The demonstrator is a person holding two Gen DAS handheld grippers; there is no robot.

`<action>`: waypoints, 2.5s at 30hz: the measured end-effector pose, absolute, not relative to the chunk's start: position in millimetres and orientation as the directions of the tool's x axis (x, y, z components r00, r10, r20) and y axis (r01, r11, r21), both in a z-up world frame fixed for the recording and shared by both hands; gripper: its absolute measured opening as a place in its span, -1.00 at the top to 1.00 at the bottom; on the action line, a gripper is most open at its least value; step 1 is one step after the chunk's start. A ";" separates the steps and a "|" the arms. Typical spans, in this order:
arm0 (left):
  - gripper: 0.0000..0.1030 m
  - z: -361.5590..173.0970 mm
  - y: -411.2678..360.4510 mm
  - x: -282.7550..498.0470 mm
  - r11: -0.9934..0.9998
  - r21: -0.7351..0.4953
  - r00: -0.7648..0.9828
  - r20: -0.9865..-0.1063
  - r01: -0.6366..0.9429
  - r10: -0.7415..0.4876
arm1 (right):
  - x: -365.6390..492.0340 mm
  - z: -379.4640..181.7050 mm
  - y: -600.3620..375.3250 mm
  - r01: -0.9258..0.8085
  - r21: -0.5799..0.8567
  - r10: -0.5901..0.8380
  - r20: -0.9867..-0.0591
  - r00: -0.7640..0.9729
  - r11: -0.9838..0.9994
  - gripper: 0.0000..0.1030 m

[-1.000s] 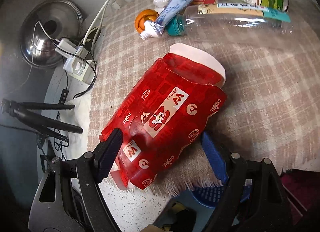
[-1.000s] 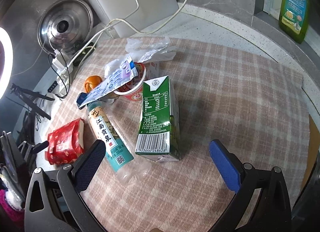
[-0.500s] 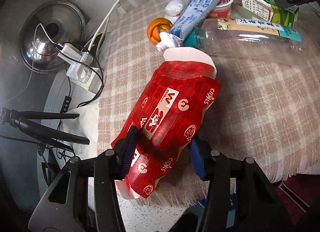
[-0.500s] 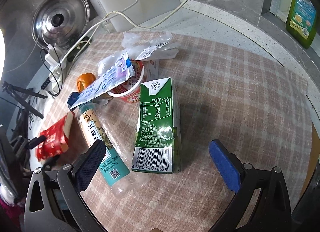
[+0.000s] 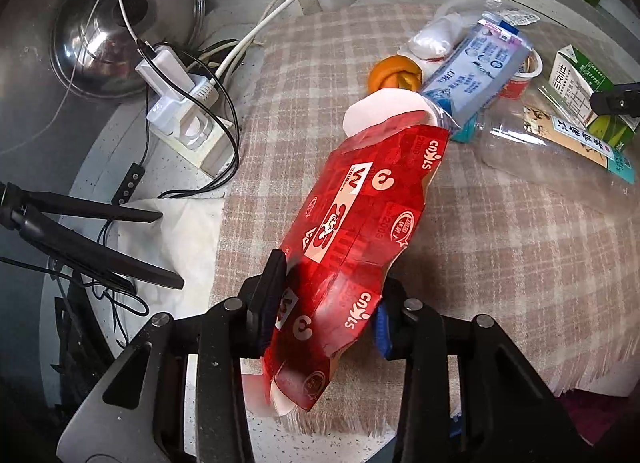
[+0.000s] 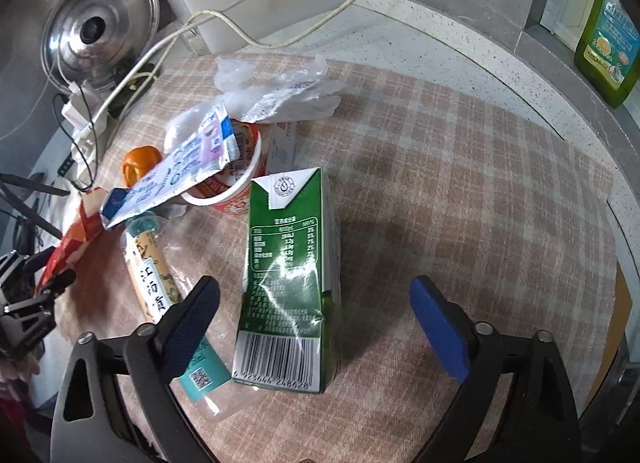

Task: Collect trash
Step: 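Grasp the red tissue pack with the left tool while the right tool grasps the green milk carton, then lift the red pack with the left tool while the right tool carries the carton toward the basket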

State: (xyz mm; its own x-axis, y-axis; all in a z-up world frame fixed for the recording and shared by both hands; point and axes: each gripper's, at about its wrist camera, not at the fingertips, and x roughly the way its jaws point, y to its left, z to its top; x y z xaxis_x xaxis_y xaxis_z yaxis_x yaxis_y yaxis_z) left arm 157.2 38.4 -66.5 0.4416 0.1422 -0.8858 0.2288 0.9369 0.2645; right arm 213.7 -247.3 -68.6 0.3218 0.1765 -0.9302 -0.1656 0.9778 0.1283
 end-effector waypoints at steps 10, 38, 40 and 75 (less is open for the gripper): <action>0.65 -49.0 61.4 153.6 0.978 0.165 0.465 -0.881 0.131 0.086 | 215.7 -80.2 -265.2 -0.098 0.189 0.209 -0.941 0.267 0.977 0.19; 0.76 -11.6 43.4 51.5 0.978 -0.110 0.490 -0.852 0.176 -0.184 | 102.2 -0.9 -257.4 -0.126 0.241 0.272 -0.849 0.453 0.962 0.20; 0.76 -11.5 46.2 40.2 0.978 -0.117 0.492 -0.850 0.172 -0.189 | 90.5 2.0 -249.7 -0.142 0.246 0.284 -0.845 0.453 0.959 0.20; 0.76 -131.5 83.4 -82.6 0.982 -0.168 0.272 -0.944 0.081 -0.184 | -56.0 -79.8 -122.7 -0.330 0.258 0.338 -0.916 0.214 0.908 0.20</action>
